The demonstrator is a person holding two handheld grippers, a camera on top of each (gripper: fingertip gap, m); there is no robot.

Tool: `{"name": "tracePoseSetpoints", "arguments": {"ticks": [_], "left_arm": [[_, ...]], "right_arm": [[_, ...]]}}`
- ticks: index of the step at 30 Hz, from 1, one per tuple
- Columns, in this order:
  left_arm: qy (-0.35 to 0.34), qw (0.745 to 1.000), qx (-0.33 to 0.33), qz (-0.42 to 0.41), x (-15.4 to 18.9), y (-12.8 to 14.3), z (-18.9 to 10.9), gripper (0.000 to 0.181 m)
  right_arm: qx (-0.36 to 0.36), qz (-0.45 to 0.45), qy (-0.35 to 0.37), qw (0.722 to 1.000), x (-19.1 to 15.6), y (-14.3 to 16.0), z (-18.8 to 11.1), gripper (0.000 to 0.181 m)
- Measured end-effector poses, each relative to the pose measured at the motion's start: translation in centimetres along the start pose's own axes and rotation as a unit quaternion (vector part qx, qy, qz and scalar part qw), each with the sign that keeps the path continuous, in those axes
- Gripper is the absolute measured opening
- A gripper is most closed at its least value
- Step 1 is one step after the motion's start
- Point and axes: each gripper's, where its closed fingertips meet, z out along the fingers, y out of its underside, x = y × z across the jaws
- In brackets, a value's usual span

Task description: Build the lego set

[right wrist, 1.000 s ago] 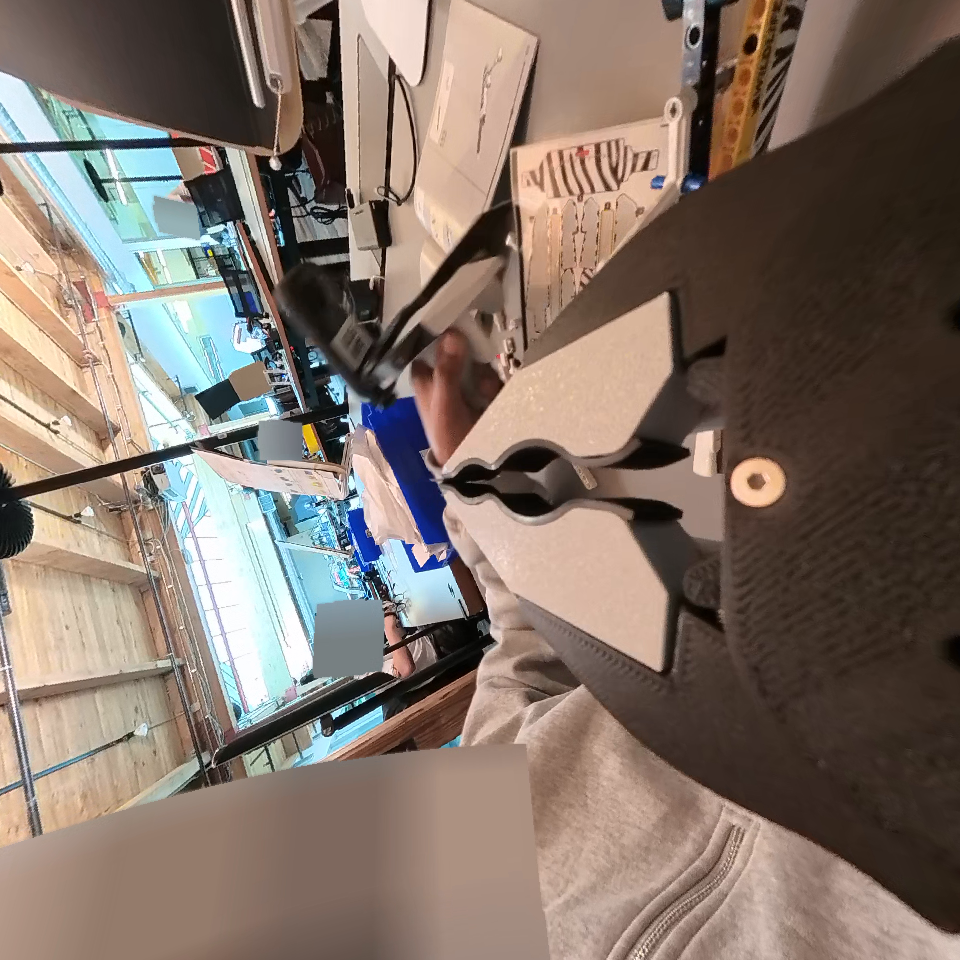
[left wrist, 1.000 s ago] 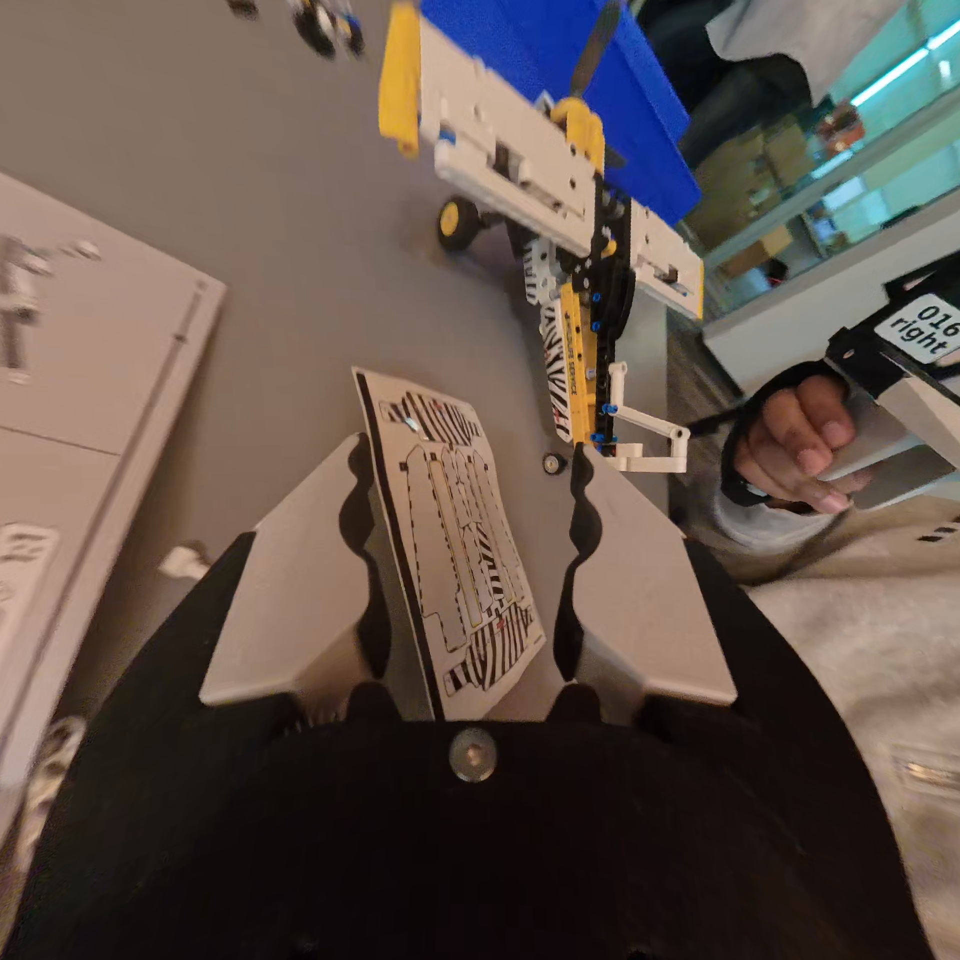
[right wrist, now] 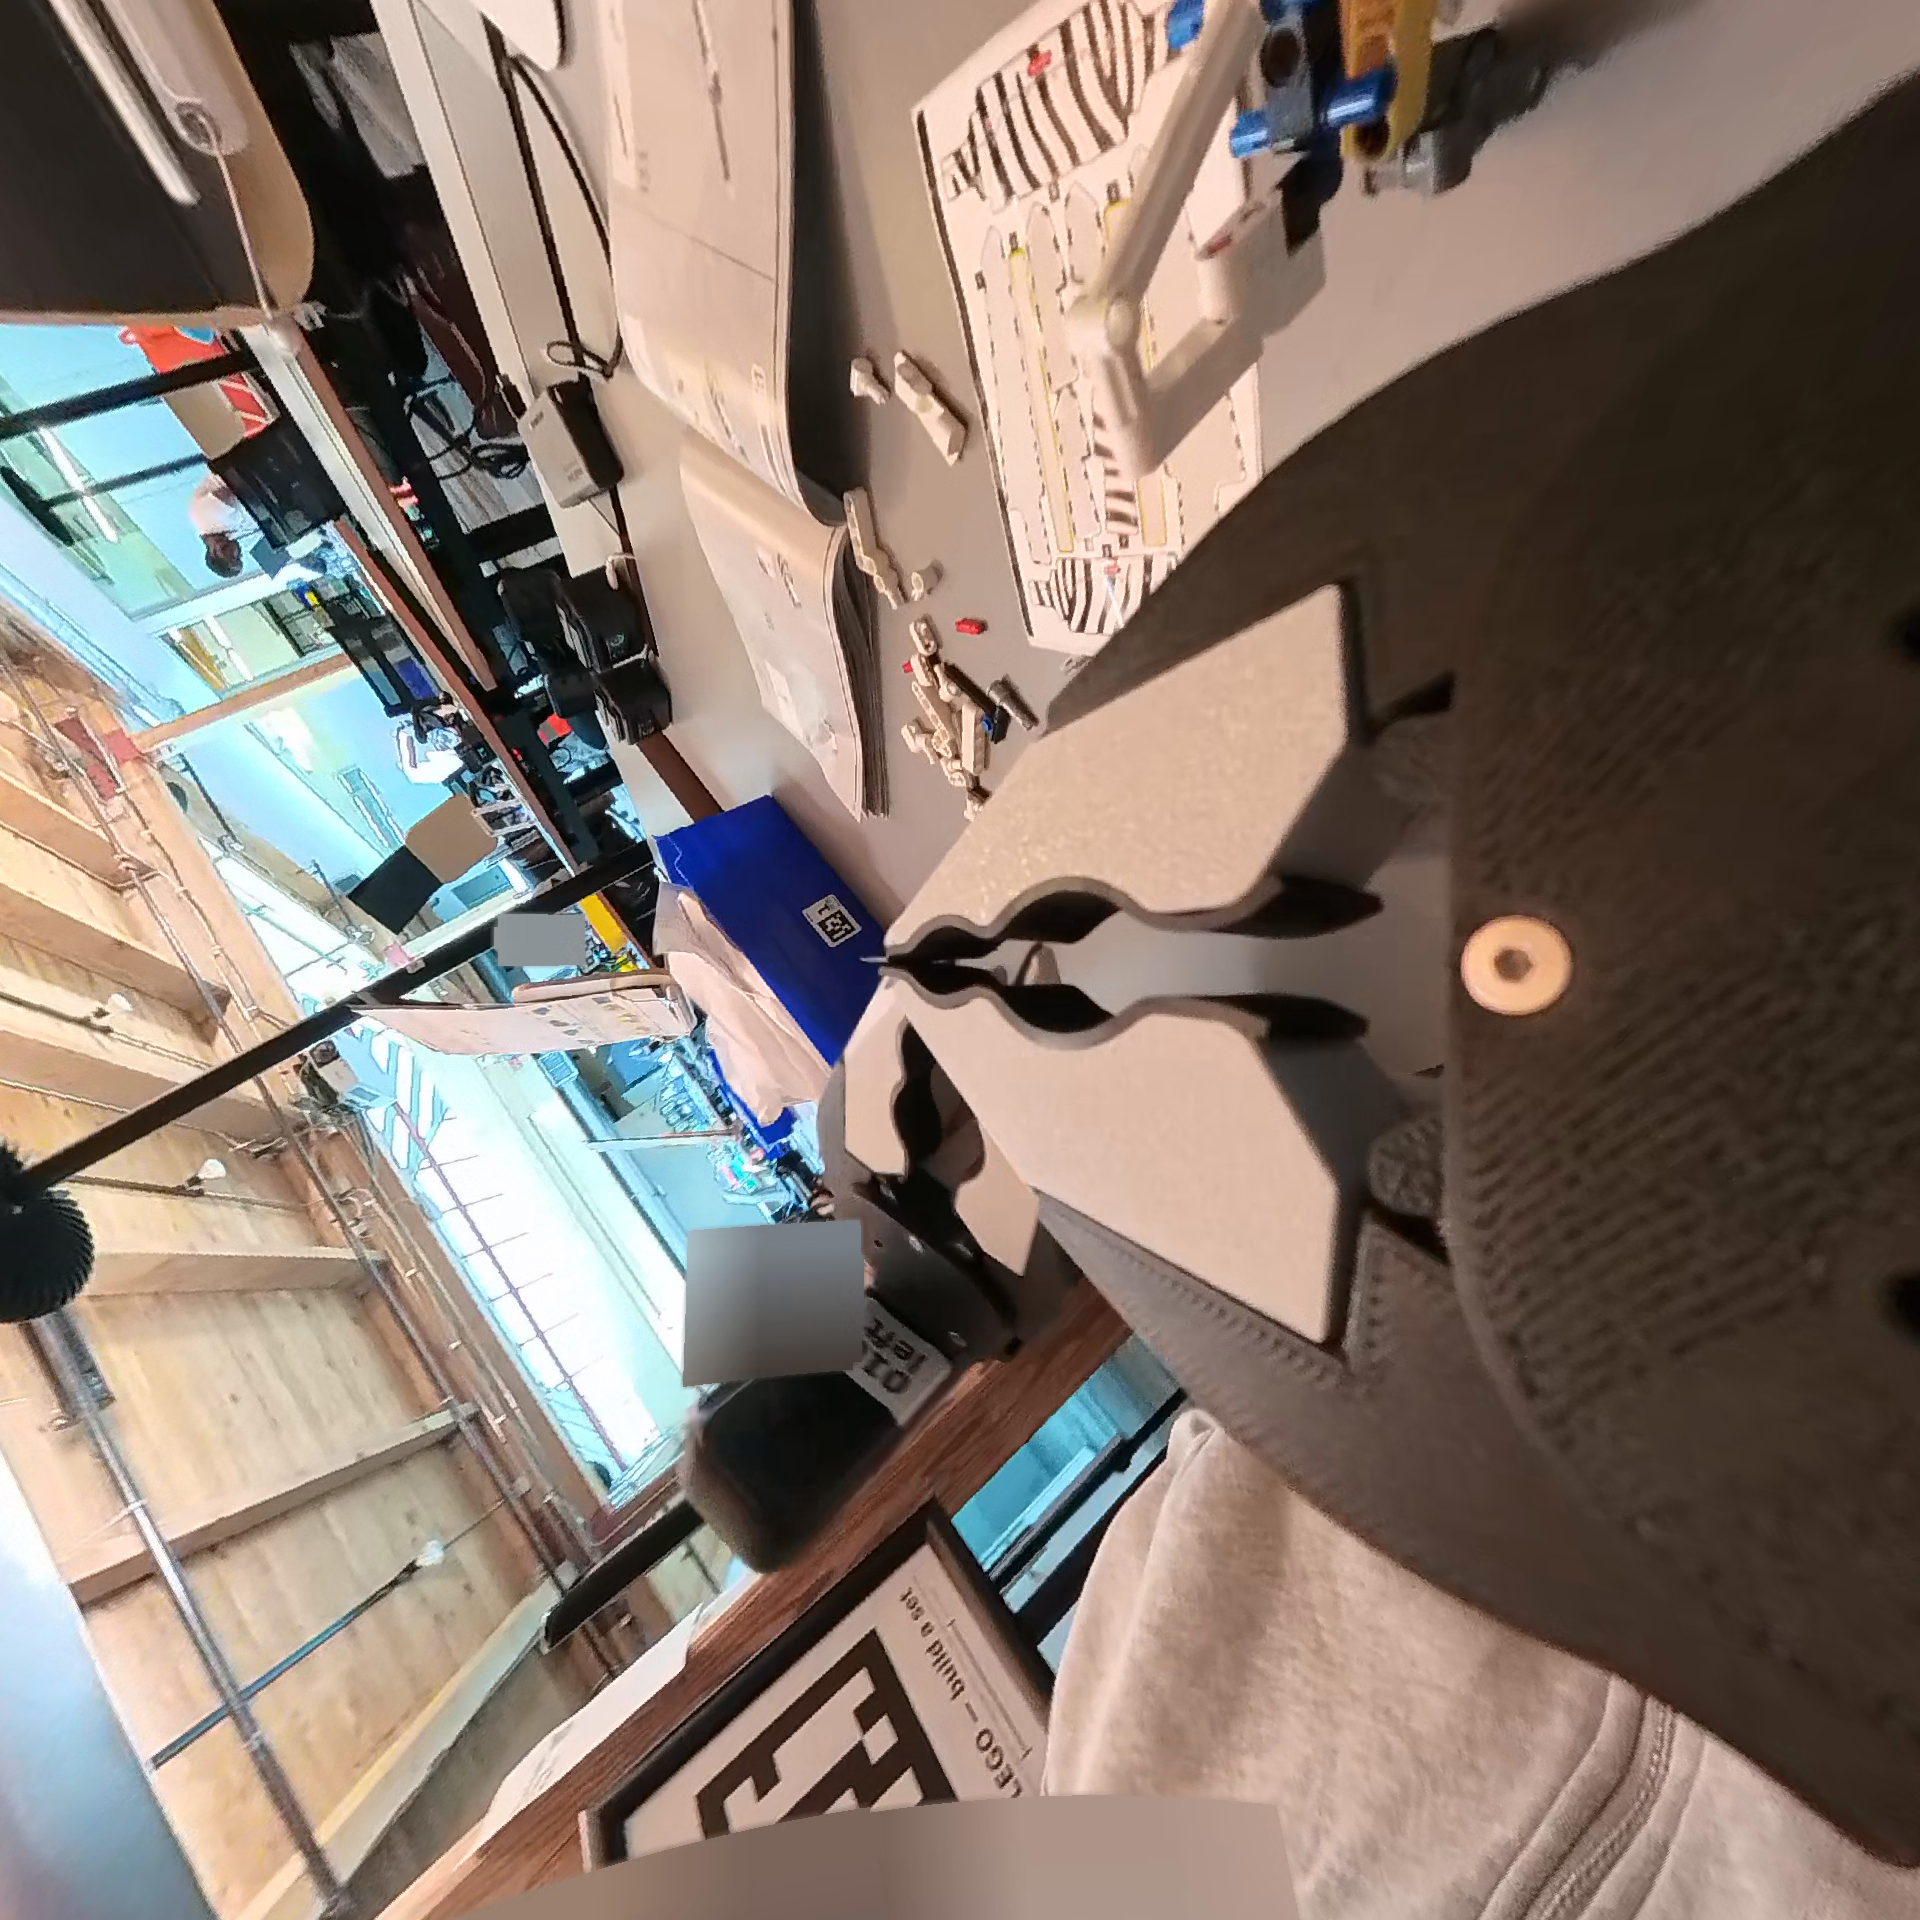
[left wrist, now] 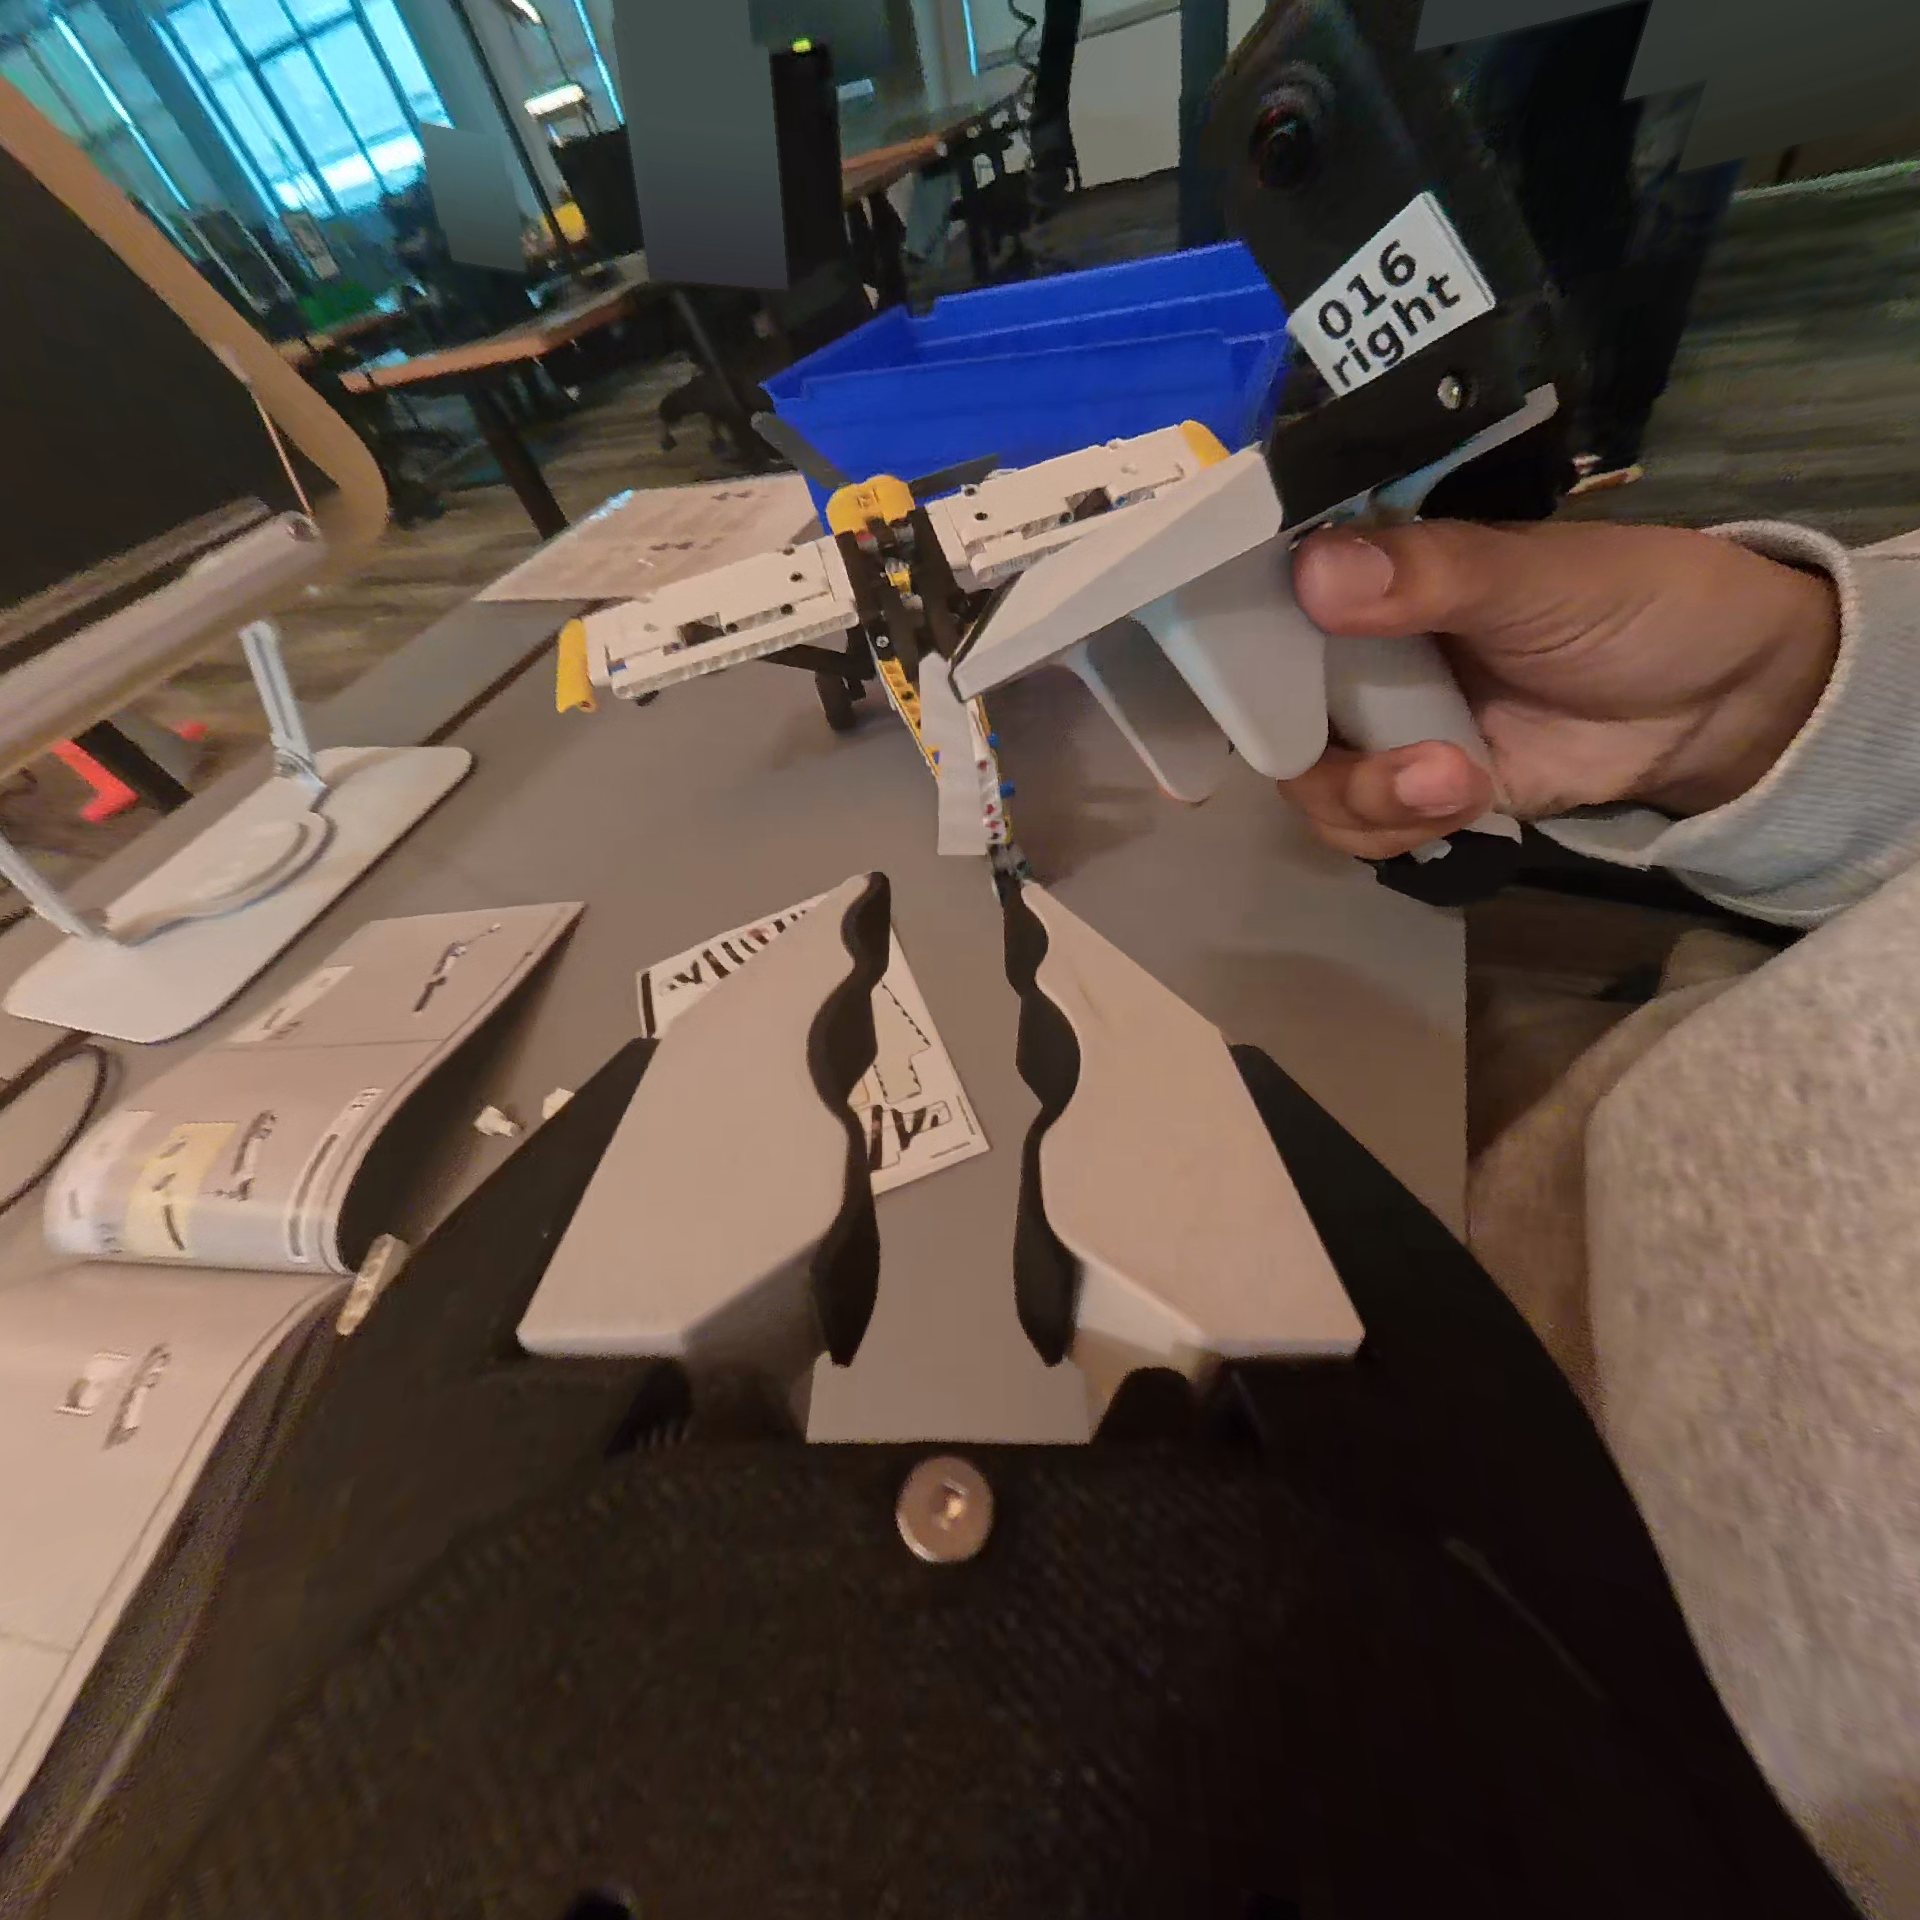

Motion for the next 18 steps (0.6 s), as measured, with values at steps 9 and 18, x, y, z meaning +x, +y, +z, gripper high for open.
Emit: {"name": "tracePoseSetpoints", "arguments": {"ticks": [9,18], "left_arm": [[-0.055,0.996,0.019,0.064,0.17,-0.63,0.35,0.020],[-0.049,0.998,0.011,0.038,-0.23,-0.05,0.33,0.004]], "right_arm": [[0.012,0.049,-0.015,0.999,0.65,0.53,0.37,0.000],[0.010,0.053,-0.022,0.998,0.50,0.98,0.72,0.000]]}}
